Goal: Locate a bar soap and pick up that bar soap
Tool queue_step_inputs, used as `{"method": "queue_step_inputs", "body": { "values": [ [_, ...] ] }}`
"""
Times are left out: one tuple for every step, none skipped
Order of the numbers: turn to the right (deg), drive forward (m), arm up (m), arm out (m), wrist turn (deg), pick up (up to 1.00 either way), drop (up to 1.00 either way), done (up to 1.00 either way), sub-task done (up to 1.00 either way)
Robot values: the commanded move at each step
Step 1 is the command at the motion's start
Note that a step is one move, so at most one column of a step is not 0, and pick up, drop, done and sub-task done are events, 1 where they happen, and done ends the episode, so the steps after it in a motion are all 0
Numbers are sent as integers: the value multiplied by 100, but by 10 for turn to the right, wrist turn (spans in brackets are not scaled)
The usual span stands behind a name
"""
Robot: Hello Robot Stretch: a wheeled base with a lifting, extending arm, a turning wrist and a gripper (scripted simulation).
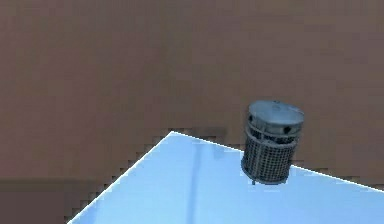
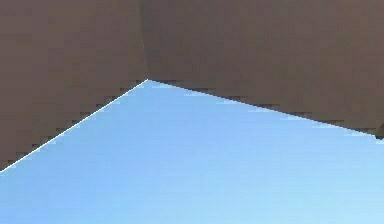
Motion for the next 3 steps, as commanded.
{"method": "queue_step_inputs", "body": {
  "values": [
    [0, 35, 0, 0, 0, 0, 0, 0, 0],
    [-210, 0, 0, 0, 0, 0, 0, 0, 0],
    [0, 15, 0, 0, 0, 0, 0, 0, 0]
  ]
}}
